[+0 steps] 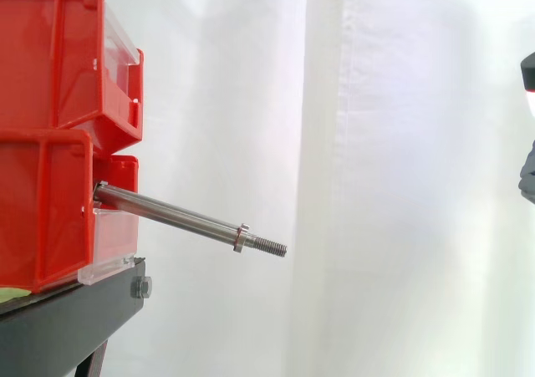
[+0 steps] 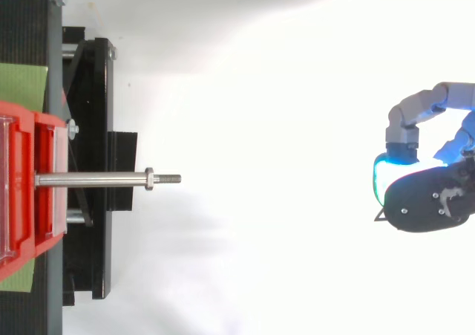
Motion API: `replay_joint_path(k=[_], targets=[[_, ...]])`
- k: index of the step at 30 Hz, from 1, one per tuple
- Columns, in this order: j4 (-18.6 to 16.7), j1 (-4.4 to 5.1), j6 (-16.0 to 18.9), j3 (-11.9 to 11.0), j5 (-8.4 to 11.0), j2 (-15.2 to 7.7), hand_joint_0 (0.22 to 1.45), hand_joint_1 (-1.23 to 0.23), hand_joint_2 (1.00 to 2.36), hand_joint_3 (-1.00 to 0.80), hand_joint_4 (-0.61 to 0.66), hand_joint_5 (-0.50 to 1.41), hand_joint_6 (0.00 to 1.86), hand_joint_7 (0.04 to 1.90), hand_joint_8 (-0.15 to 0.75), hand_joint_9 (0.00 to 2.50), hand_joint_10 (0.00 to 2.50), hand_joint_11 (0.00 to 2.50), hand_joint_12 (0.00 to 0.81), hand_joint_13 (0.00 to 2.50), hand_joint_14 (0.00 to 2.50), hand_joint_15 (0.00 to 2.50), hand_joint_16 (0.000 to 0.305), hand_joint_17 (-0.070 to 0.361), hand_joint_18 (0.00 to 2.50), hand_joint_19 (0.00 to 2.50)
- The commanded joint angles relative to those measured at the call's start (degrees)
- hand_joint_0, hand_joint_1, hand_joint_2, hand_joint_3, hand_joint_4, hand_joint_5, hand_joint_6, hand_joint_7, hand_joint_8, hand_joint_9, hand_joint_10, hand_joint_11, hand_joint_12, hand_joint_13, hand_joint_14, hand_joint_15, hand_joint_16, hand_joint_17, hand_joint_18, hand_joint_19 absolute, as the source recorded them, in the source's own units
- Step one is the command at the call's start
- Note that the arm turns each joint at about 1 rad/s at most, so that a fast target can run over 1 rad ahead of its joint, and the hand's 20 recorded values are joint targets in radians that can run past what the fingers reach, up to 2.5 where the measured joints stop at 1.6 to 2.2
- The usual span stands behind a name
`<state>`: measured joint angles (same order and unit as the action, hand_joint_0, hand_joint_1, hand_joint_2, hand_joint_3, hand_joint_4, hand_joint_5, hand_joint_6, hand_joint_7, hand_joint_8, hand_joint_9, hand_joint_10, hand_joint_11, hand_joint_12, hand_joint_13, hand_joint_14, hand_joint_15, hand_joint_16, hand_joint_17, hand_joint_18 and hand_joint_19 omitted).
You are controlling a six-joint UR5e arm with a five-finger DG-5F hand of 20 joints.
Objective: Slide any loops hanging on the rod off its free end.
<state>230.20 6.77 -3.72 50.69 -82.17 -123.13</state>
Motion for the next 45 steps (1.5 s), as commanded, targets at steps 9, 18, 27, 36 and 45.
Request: replay_joint_path(k=[9,18,27,36,45], targets=[[-1.8,0.18,0.5,0.0,0.08,0.0,0.57,-0.64,1.02,-0.23,0.13,-0.13,0.59,1.18,0.261,0.9,0.02,0.6,0.378,0.79,0.02,0.52,0.058,0.13,0.62,0.57],[-4.9,0.09,1.9,0.0,1.31,0.0,0.59,-0.7,1.02,-0.21,0.13,-0.17,0.81,0.92,0.258,0.92,0.02,0.63,0.376,0.81,0.02,0.52,0.056,0.127,0.65,0.57],[-5.7,0.26,2.3,0.0,1.31,0.0,0.6,-0.75,1.02,-0.27,0.13,-0.18,0.89,0.91,0.259,0.92,0.02,0.65,0.373,0.81,0.02,0.51,0.056,0.126,0.66,0.55],[-5.7,0.18,2.3,0.0,1.31,-0.1,0.62,-0.75,1.02,-0.17,0.03,-0.17,0.93,1.04,0.262,0.96,0.03,0.7,0.374,0.82,0.02,0.51,0.055,0.124,0.67,0.54],[-5.7,0.09,2.3,0.0,1.22,0.0,0.65,-0.81,1.01,-0.32,0.05,-0.17,0.94,0.98,0.251,0.96,0.03,0.71,0.366,0.82,0.02,0.51,0.054,0.122,0.68,0.52]])
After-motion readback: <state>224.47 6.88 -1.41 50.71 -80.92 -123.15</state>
